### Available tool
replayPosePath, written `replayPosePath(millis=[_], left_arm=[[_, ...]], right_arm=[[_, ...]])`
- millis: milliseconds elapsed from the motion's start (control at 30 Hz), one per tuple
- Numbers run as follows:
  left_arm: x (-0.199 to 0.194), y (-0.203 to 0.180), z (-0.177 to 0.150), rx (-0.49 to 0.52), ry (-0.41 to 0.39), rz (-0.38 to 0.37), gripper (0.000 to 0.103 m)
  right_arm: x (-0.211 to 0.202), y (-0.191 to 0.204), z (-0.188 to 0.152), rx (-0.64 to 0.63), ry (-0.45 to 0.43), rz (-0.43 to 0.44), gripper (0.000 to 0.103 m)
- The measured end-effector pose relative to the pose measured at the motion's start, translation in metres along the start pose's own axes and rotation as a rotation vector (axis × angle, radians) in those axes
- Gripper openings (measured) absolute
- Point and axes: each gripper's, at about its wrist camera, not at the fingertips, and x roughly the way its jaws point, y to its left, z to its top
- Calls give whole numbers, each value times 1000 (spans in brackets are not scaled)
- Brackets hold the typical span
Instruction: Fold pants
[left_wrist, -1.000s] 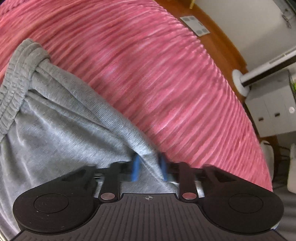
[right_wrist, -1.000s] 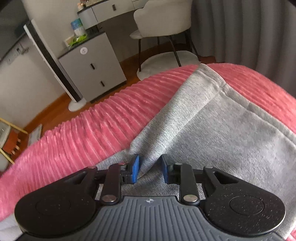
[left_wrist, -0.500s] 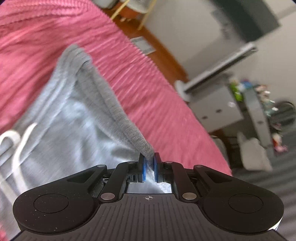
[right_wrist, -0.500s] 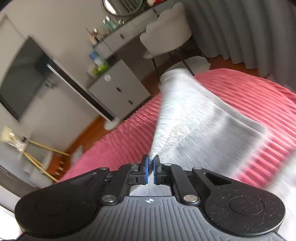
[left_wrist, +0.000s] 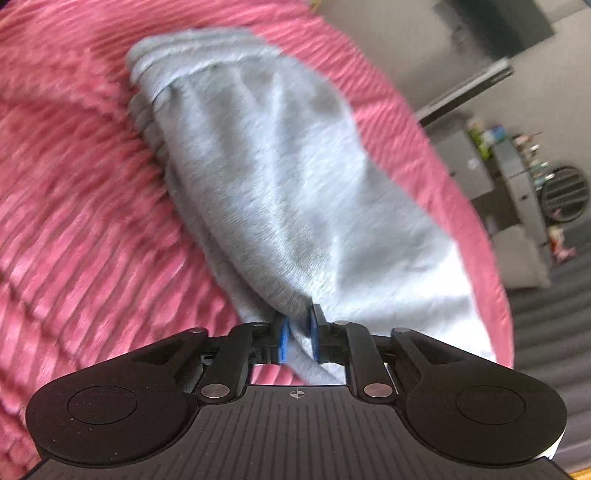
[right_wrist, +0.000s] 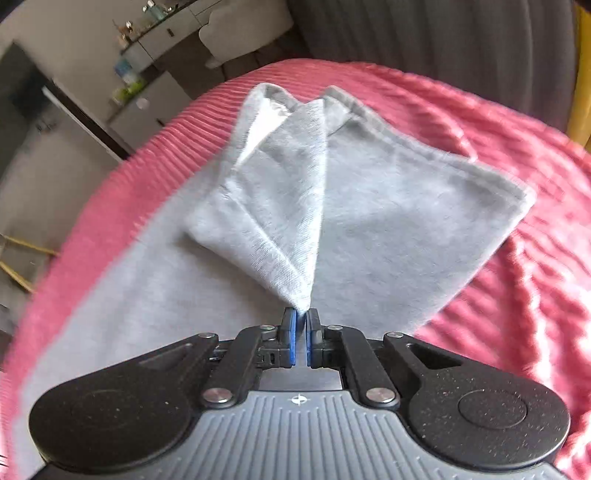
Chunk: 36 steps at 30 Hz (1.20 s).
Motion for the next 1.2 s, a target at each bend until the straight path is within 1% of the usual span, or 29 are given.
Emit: replayPosePath(millis=[67, 100, 133, 167, 200, 233, 267, 300, 333, 400, 433, 567, 633, 667, 700, 733, 767, 800, 833, 867, 900, 933, 1000, 1033, 1067, 1133, 1167, 1200], left_arm=[[-3, -4, 7, 4, -59, 41, 29], [-3, -5, 12, 12, -81, 45, 40], [-2, -5, 17, 3, -92, 58, 46], [1, -4, 22, -24, -93, 74, 46], [2, -3, 26, -48, -94, 66, 47], [4, -3, 30, -62, -93, 55, 47], [6, -3, 32, -80, -89, 63, 47], [7, -3, 34, -76, -90, 65, 46], [12, -6, 29, -57, -94, 66, 46], [15, -11, 29, -33, -90, 91, 44], [16, -14, 30, -20, -93, 100, 43], [18, -10, 29, -7, -90, 116, 40], [17, -6, 28, -11, -82, 117, 39], [19, -6, 28, -12, -80, 118, 38], [19, -5, 28, -13, -78, 117, 38], [20, -4, 29, -17, -75, 123, 36], [20, -3, 30, -24, -70, 129, 33], [20, -2, 31, -30, -66, 133, 28], [18, -1, 32, -32, -64, 130, 24], [16, 0, 33, -31, -65, 126, 21], [14, 0, 33, -29, -69, 122, 17], [10, 1, 33, -29, -72, 117, 15], [2, 2, 30, -26, -86, 96, 14], [-1, 3, 27, -24, -93, 94, 13], [-6, 3, 24, -21, -102, 88, 13], [-10, 5, 19, -12, -112, 76, 13], [-10, 7, 18, -18, -108, 83, 13], [-8, 10, 17, -30, -100, 93, 13]], right_arm=[[0, 6, -3, -39, -13, -9, 7], [0, 11, -1, -47, -22, -22, 9], [0, 16, 0, -67, -33, -20, 18], [-1, 21, 0, -93, -48, -12, 26], [1, 25, -2, -109, -61, -15, 37], [2, 31, -2, -138, -73, -26, 43], [4, 42, -3, -184, -83, -51, 45], [2, 50, -5, -230, -97, -83, 46], [1, 58, -6, -279, -120, -101, 54], [0, 72, -8, -378, -166, -140, 66], [1, 79, -9, -427, -183, -164, 69], [19, 104, -12, -637, -243, -264, 70], [35, 114, -7, -674, -244, -341, 70], [45, 114, -4, -669, -216, -360, 70], [57, 116, 0, -655, -176, -374, 69], [66, 114, 3, -633, -142, -375, 64], [67, 109, 4, -606, -145, -356, 51], [65, 105, 9, -563, -157, -318, 16], [62, 100, 16, -517, -156, -307, 9], [56, 91, 26, -438, -160, -284, 7], [48, 78, 34, -346, -167, -239, 7], [37, 65, 41, -252, -181, -205, 6], [7, 30, 50, -52, -231, -93, 6], [-9, 9, 49, 56, -247, -28, 5], [-21, -9, 46, 130, -263, 3, 5], [-41, -48, 29, 284, -287, 57, 5], [-42, -64, 20, 336, -272, 73, 5], [-38, -73, 13, 334, -245, 26, 5]])
